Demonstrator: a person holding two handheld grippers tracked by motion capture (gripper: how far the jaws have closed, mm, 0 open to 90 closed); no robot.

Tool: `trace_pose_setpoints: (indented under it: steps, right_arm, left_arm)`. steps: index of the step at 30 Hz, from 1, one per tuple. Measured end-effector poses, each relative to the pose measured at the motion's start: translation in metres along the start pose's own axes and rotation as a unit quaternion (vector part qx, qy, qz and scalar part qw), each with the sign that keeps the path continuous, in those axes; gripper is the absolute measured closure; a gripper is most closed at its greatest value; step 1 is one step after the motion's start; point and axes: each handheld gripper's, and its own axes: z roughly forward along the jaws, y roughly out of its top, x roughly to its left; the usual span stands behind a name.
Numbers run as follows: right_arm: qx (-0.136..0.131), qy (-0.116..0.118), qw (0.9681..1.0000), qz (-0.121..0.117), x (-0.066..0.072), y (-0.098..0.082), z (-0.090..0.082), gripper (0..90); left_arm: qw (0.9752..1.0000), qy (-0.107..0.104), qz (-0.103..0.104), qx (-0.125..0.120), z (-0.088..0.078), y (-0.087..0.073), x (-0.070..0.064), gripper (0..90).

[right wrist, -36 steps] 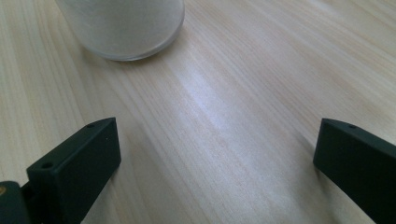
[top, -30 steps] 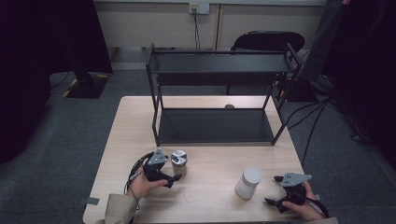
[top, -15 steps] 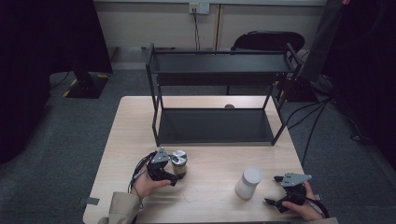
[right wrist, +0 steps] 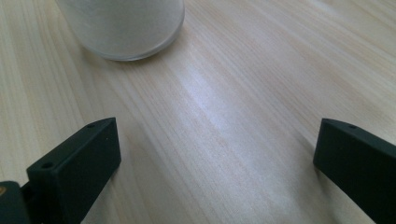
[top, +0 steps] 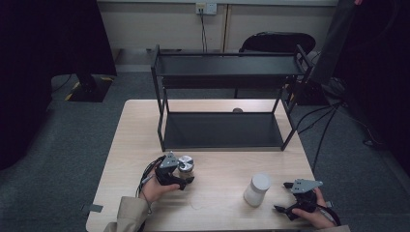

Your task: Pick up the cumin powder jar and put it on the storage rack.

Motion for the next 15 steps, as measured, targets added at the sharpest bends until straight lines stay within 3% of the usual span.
trace_pose_setpoints:
  steps: [11,15]
  right_arm:
    - [0.0,0.0,1.0,0.0,0.0,0.0,0.0,0.0]
    - [0.0,0.0,1.0,0.0,0.0,0.0,0.0,0.0]
  left_arm:
    - [0.9998,-0.004,0.016,-0.006,-0.0002,-0.0035,0.0005,27.3]
    - [0.9998,-0.004,0.02,-0.008,0.0002,-0.0042,0.0004,28.9]
